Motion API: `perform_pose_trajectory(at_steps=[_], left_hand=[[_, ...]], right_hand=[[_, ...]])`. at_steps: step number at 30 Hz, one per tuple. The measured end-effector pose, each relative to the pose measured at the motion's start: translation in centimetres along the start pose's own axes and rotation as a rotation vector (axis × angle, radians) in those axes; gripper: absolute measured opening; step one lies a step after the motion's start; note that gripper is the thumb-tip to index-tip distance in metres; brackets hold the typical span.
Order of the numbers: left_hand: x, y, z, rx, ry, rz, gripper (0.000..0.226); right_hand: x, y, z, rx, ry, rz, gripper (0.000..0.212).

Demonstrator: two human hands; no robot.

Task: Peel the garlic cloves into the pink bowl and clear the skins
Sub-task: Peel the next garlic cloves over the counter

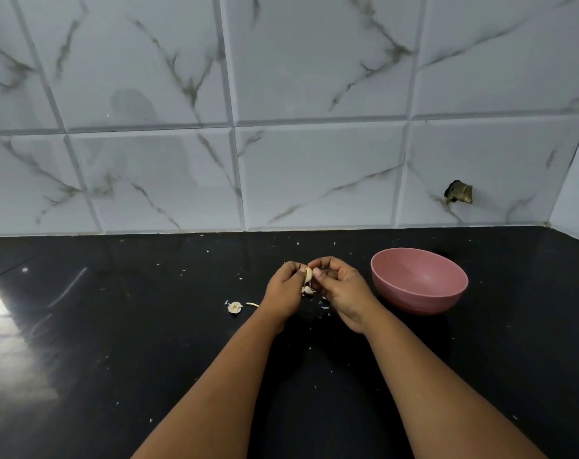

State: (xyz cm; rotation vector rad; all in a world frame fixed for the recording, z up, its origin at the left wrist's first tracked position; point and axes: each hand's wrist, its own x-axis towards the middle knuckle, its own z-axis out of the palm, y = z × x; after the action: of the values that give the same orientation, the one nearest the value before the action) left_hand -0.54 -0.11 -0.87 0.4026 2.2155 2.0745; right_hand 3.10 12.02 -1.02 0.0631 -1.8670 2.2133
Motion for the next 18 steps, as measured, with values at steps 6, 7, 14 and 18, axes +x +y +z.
perform_pose_trajectory(at_steps=[6, 7, 14, 18], left_hand=[[0.0, 0.1, 0.3, 0.113, 0.025, 0.08, 0.019], [0.0, 0.1, 0.3, 0.127, 0.035, 0.082, 0.021], [0.0, 0.1, -0.4, 0.265, 0.066, 0.069, 0.032], [-0.2, 0.2, -0.9, 0.644, -0.046, 0.102, 0.041]], right_hand=[[0.0, -0.1, 0.0, 0.122, 0.018, 0.067, 0.014], [0.0, -0.1, 0.1, 0.123, 0.014, 0.074, 0.016], [0.2, -0.5, -0.4, 0.117, 0.133, 0.016, 0.017], [0.2, -0.3, -0.5, 0.104, 0.164, 0.01, 0.018]])
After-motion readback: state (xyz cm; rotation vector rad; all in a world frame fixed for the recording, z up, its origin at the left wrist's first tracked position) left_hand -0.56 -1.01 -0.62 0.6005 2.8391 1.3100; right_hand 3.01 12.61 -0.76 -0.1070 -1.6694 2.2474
